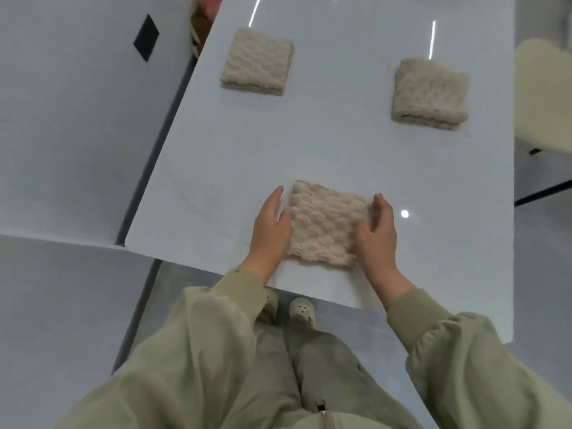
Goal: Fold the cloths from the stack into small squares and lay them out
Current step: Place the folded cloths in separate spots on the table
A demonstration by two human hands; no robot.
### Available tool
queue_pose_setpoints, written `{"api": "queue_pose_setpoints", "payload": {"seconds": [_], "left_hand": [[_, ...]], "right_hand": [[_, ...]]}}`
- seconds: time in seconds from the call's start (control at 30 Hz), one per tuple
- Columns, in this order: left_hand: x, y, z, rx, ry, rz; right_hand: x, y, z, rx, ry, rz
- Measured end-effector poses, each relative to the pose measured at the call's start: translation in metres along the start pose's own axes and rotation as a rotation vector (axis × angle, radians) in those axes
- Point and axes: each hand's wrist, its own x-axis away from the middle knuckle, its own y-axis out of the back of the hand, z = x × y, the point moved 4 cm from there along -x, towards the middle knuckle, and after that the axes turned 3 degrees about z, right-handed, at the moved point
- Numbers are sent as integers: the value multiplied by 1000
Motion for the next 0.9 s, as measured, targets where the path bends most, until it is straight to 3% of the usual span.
{"api": "queue_pose_setpoints", "payload": {"seconds": [0.23,0.4,0.63,0.73,0.9], "left_hand": [[-7,-27,-4,60,-52,107],[-7,-26,0,86,-58,82],[-7,-25,0,2,-104,147],[-9,-10,-2,-209,-210,147],[-13,34,4,-912,-378,111]], "right_hand": [[7,-22,1,-54,-37,-30],[14,-19,-3,-73,-27,-77],[23,-25,2,-1,-20,-72],[22,-20,4,119,17,-58],[22,-44,32,600,265,35]]}}
